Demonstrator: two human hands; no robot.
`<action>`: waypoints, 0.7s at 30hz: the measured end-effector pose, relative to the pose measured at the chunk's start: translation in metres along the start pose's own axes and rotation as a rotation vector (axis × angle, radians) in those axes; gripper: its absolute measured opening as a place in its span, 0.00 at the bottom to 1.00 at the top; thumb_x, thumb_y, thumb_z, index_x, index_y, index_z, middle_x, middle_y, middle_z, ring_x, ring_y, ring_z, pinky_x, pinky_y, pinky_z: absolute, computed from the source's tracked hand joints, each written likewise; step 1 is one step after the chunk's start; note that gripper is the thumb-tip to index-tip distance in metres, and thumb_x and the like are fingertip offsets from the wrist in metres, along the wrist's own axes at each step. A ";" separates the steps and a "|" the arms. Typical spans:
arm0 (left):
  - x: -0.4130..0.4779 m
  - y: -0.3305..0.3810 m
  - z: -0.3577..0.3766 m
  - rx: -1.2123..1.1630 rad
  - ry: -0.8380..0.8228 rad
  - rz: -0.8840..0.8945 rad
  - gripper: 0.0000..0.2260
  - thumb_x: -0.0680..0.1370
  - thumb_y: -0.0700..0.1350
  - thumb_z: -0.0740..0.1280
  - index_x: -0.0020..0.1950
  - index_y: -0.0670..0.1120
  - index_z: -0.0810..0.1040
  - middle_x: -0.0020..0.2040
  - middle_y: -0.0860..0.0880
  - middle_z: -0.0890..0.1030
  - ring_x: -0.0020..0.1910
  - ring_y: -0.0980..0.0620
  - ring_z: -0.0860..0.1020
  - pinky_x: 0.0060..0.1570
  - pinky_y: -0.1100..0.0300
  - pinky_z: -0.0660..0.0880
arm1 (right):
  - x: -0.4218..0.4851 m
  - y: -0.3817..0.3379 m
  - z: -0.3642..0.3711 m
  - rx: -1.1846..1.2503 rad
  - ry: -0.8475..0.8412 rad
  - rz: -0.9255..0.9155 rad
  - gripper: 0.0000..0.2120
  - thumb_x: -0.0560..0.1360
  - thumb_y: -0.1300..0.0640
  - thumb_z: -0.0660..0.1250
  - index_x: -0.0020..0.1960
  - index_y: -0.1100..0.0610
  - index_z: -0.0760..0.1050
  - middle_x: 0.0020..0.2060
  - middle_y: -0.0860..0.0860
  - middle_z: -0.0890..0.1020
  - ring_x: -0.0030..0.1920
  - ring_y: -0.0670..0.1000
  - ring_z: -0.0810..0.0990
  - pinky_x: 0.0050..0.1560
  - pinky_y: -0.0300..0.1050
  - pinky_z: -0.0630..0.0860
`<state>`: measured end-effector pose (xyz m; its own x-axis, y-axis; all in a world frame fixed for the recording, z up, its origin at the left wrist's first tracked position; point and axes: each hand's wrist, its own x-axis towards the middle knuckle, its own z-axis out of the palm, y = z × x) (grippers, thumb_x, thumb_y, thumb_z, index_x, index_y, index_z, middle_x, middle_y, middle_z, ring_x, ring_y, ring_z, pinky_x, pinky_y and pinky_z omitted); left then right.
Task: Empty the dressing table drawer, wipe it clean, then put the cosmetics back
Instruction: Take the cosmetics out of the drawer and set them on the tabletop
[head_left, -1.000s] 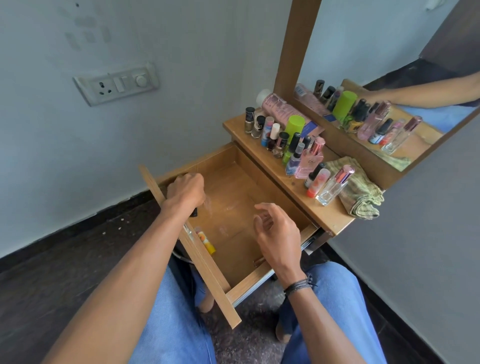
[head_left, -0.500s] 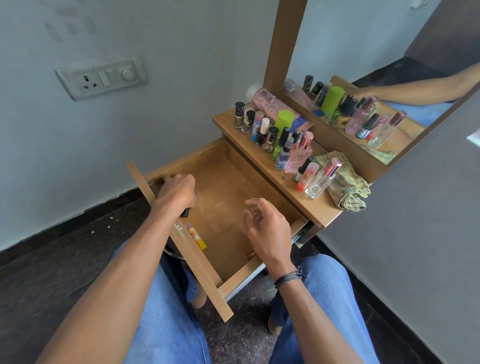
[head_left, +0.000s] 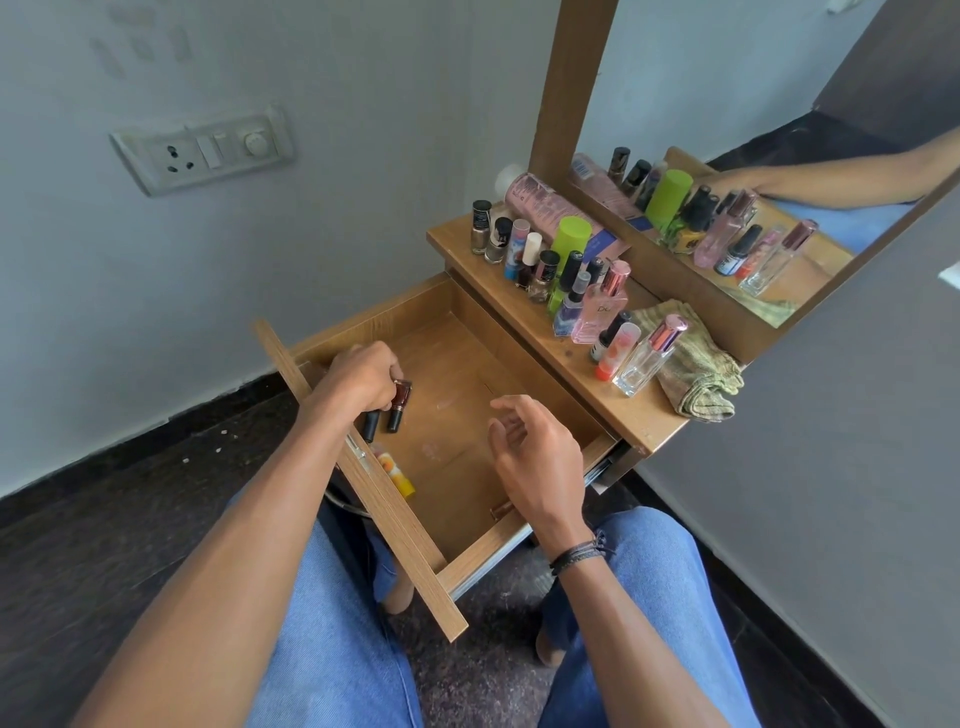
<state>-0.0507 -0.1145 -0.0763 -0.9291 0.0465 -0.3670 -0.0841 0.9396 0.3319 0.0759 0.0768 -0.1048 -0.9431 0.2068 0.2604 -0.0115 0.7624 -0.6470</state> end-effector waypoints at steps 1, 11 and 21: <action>0.000 0.000 0.000 0.001 0.001 0.003 0.16 0.76 0.35 0.74 0.62 0.46 0.81 0.59 0.45 0.82 0.49 0.52 0.76 0.50 0.56 0.75 | 0.000 0.000 0.000 0.000 -0.001 -0.001 0.08 0.79 0.57 0.69 0.57 0.50 0.80 0.48 0.42 0.83 0.41 0.39 0.78 0.43 0.39 0.81; -0.004 0.001 0.005 0.057 0.021 0.047 0.15 0.78 0.40 0.73 0.64 0.46 0.80 0.61 0.42 0.81 0.57 0.45 0.81 0.60 0.48 0.79 | 0.001 0.000 0.001 -0.008 -0.005 -0.011 0.07 0.79 0.57 0.69 0.56 0.50 0.80 0.48 0.42 0.83 0.40 0.39 0.79 0.42 0.41 0.82; 0.001 0.003 0.008 0.056 -0.077 0.216 0.16 0.76 0.45 0.76 0.64 0.53 0.81 0.52 0.50 0.83 0.48 0.52 0.81 0.53 0.51 0.79 | 0.001 0.000 0.001 -0.035 -0.023 0.003 0.07 0.78 0.55 0.69 0.56 0.49 0.80 0.48 0.41 0.83 0.41 0.40 0.79 0.41 0.43 0.82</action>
<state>-0.0487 -0.1091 -0.0829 -0.8931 0.2717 -0.3584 0.1354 0.9223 0.3619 0.0748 0.0758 -0.1052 -0.9505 0.1956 0.2415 0.0029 0.7827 -0.6224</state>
